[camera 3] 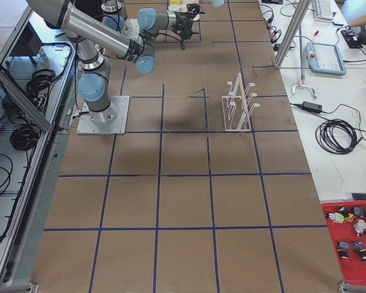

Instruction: Transfer IKEA cup to right arm and place on rack

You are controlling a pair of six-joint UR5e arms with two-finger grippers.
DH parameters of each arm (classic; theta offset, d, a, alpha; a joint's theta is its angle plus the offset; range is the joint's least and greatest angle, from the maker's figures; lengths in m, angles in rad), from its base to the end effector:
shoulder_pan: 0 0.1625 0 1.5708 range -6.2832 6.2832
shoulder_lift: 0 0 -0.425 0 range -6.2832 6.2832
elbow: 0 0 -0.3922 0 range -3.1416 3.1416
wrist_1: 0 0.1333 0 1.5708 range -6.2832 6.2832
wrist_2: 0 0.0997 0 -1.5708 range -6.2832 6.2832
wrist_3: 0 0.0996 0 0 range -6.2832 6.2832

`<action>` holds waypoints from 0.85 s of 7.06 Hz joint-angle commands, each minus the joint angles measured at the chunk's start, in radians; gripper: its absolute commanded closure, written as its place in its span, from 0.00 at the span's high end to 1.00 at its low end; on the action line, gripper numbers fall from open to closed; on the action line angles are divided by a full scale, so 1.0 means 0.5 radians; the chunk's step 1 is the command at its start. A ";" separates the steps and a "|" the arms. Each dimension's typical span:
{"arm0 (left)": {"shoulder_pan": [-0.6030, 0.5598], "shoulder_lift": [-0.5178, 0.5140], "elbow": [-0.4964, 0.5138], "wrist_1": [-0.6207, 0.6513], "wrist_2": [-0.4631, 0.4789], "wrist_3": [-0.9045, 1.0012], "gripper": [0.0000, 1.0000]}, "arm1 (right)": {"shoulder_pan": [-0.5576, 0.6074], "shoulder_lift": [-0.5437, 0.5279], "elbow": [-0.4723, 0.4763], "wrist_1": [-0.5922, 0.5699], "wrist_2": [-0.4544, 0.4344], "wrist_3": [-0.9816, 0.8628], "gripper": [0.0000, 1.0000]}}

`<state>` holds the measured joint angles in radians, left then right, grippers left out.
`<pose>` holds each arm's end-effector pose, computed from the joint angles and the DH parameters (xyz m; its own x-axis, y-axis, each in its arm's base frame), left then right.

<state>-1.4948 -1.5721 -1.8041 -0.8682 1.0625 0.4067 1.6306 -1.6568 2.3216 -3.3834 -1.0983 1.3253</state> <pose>-0.1425 -0.5226 0.4636 -0.8421 0.4922 0.2205 0.2889 0.7570 -0.5861 0.2019 -0.3826 0.3985 -0.2338 0.2839 -0.9299 0.8322 0.5530 -0.0404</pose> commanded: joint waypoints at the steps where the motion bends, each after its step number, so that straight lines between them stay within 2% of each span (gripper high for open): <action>1: -0.002 -0.006 -0.455 0.974 -0.399 -0.012 0.01 | 0.003 -0.003 0.008 -0.001 0.000 0.000 1.00; 4: -0.017 -0.022 -0.811 1.639 -0.759 -0.006 0.01 | 0.006 -0.003 0.008 0.002 0.000 0.000 1.00; 6: -0.081 -0.034 -1.011 1.962 -0.784 -0.016 0.00 | 0.021 0.006 0.008 0.032 -0.067 0.003 1.00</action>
<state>-1.5205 -1.5859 -2.2567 0.0252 0.6846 0.4002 1.6370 -1.6569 2.3255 -3.3765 -1.1072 1.3257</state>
